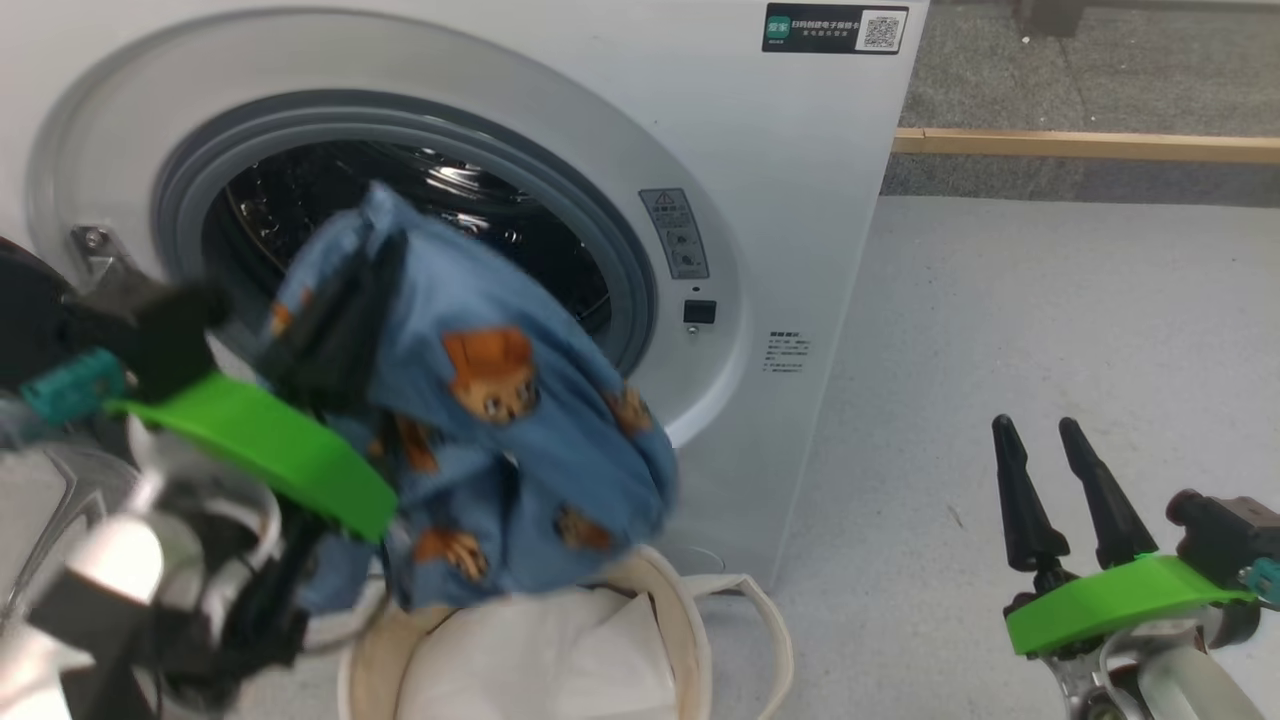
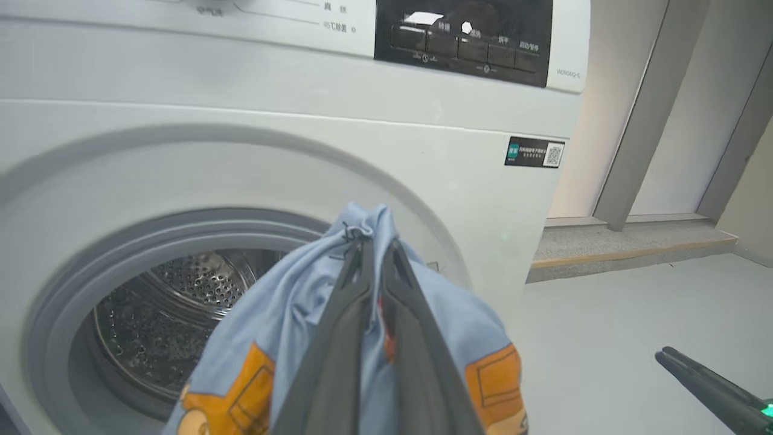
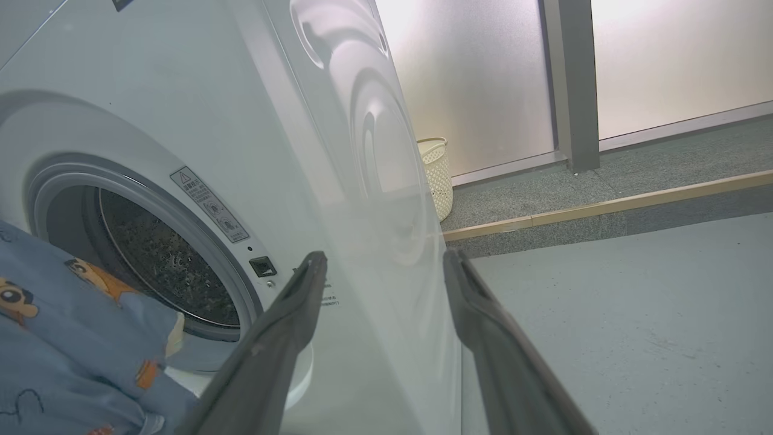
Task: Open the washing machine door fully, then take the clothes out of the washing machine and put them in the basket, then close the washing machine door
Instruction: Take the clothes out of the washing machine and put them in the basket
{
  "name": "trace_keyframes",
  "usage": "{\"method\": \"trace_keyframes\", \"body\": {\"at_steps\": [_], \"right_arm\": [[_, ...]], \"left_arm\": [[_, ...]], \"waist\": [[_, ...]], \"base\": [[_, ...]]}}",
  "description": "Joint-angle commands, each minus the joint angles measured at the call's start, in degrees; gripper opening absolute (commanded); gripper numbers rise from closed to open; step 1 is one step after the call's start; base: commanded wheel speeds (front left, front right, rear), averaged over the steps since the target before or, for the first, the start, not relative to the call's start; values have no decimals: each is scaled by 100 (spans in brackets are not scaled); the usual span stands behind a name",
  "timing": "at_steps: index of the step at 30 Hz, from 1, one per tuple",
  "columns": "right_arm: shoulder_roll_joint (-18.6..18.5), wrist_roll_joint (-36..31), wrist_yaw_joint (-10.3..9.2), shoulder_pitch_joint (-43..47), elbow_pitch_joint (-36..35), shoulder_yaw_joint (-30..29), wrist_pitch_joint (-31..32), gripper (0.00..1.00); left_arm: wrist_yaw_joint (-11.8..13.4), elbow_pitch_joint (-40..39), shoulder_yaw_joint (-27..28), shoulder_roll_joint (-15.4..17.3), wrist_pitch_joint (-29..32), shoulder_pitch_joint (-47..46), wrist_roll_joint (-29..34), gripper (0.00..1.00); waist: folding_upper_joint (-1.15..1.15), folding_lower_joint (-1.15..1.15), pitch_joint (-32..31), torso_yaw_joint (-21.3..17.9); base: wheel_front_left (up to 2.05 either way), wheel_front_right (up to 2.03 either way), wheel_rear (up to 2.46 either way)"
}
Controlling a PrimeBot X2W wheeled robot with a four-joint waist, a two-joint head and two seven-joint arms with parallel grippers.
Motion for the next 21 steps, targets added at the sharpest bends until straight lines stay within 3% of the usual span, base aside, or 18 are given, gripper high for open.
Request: {"method": "trace_keyframes", "body": {"at_steps": [1,5,10,21], "right_arm": [[-36,46,25,-110,-199,56,8,100],[-26,67,25,-159,-187,79,21,100],[-48,68,25,-222,-184,81,22,100],[-141,66,25,-374,-218,101,60,100]], "left_arm": [[118,-297,214,251,131,74,-15,0],[167,-55,-33,77,46,664,-92,0],[-74,670,-248,-173,-303,962,-170,0],[-902,3906,-774,-1079,-1650,813,29,0]], "waist": [[0,1,33,1],[0,1,138,-38],[0,1,220,-111],[0,1,459,-522]], "base": [[0,0,0],[0,0,0],[0,0,0],[0,0,0]]}}
